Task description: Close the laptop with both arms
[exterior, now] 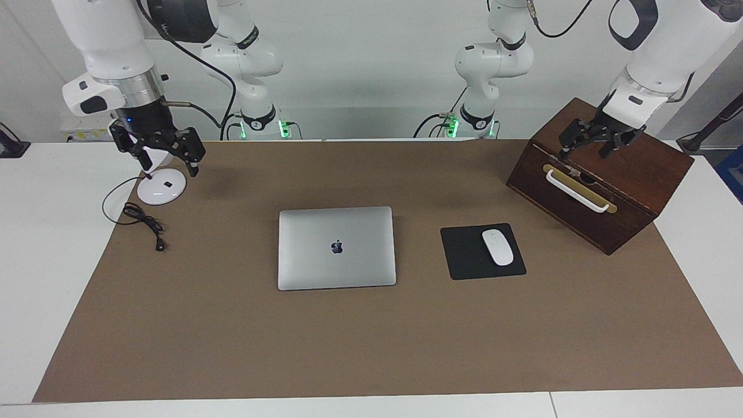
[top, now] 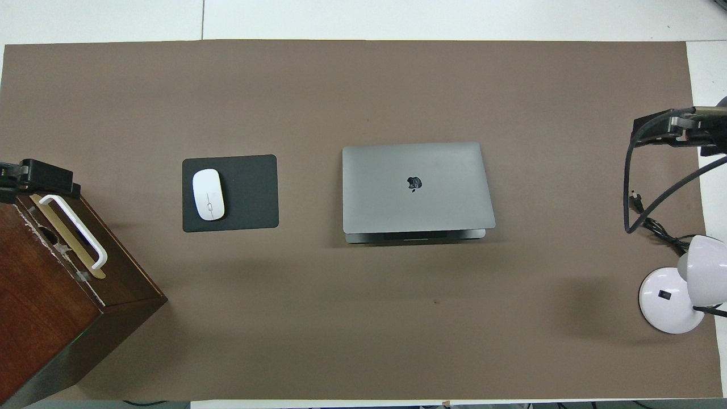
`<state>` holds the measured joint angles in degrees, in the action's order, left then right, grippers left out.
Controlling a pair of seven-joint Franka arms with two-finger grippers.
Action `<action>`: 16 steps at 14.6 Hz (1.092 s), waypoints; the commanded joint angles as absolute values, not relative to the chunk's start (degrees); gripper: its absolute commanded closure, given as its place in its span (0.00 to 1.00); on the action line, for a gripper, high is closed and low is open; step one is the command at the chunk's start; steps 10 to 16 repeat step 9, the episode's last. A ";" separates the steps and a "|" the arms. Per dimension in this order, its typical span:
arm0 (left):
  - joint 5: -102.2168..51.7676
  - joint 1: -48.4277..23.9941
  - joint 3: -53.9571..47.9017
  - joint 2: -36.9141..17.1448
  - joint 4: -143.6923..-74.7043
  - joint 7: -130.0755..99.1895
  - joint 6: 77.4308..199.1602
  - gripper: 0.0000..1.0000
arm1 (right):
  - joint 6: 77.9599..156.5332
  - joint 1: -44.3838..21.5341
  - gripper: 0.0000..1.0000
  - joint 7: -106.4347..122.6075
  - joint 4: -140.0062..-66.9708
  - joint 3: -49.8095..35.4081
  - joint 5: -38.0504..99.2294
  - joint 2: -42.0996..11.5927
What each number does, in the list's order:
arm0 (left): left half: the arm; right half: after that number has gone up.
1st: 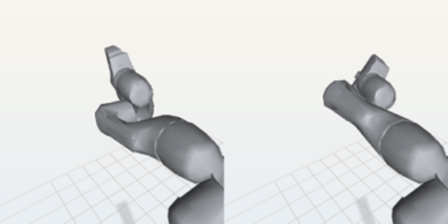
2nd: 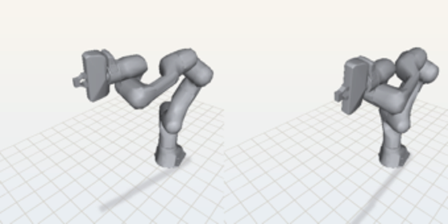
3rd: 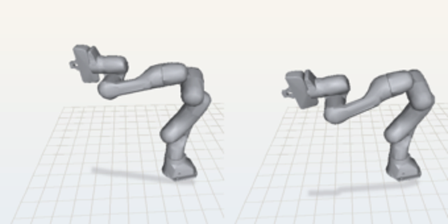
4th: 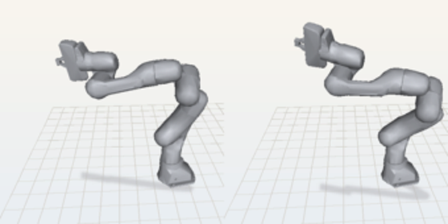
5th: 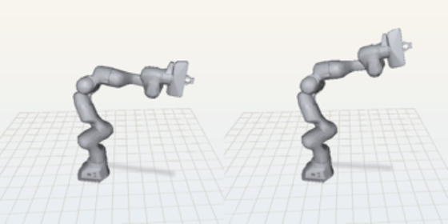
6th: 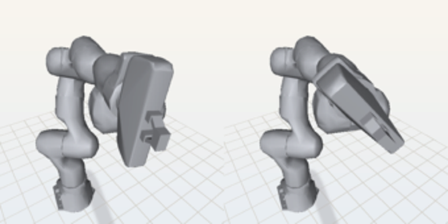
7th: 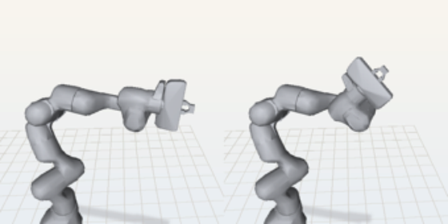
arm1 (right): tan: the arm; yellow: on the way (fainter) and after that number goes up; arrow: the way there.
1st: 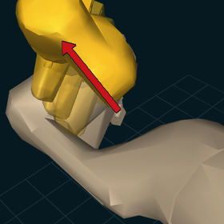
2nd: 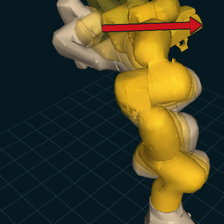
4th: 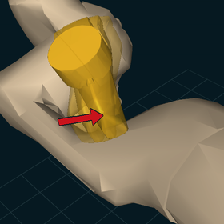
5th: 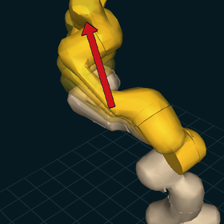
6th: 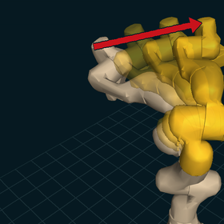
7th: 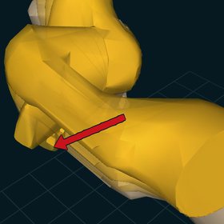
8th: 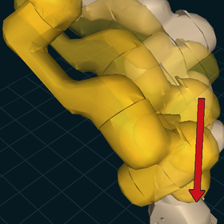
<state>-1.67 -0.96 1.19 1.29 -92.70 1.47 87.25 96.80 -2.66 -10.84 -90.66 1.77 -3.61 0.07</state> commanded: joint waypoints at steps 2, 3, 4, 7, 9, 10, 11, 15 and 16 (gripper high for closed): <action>-1.85 -0.44 0.88 1.85 -92.46 0.97 85.87 0.00 | 95.71 -3.08 0.00 -9.58 -90.35 2.29 -4.22 0.53; -1.93 -0.44 0.88 1.85 -92.46 0.97 85.96 0.00 | 95.71 -3.08 0.00 -9.58 -90.35 2.29 -4.22 0.53; -1.93 -0.44 0.88 1.85 -92.46 0.97 85.96 0.00 | 95.80 -3.08 0.00 -9.67 -90.35 2.29 -4.22 0.53; -1.93 -0.44 0.88 1.85 -92.46 0.97 85.96 0.00 | 95.80 -3.08 0.00 -10.10 -90.35 2.29 -3.69 0.44; -1.93 -0.44 0.88 1.85 -92.55 0.97 85.96 0.00 | 95.80 -3.08 0.00 -10.46 -90.35 2.29 -3.43 0.53; -1.93 -0.44 0.88 1.85 -92.55 0.97 85.96 0.00 | 95.80 -3.08 0.00 -10.46 -90.35 2.29 -3.43 0.53; -1.93 -0.44 0.88 1.85 -92.55 0.97 85.96 0.00 | 95.80 -3.08 0.00 -10.46 -90.35 2.29 -3.43 0.53; -1.93 -0.44 0.88 1.85 -92.55 0.97 85.96 0.00 | 95.80 -3.08 0.00 -10.46 -90.35 2.29 -3.43 0.53; -1.93 -0.44 0.88 1.85 -92.55 0.97 85.96 0.00 | 95.80 -3.08 0.00 -10.46 -90.35 2.29 -3.43 0.53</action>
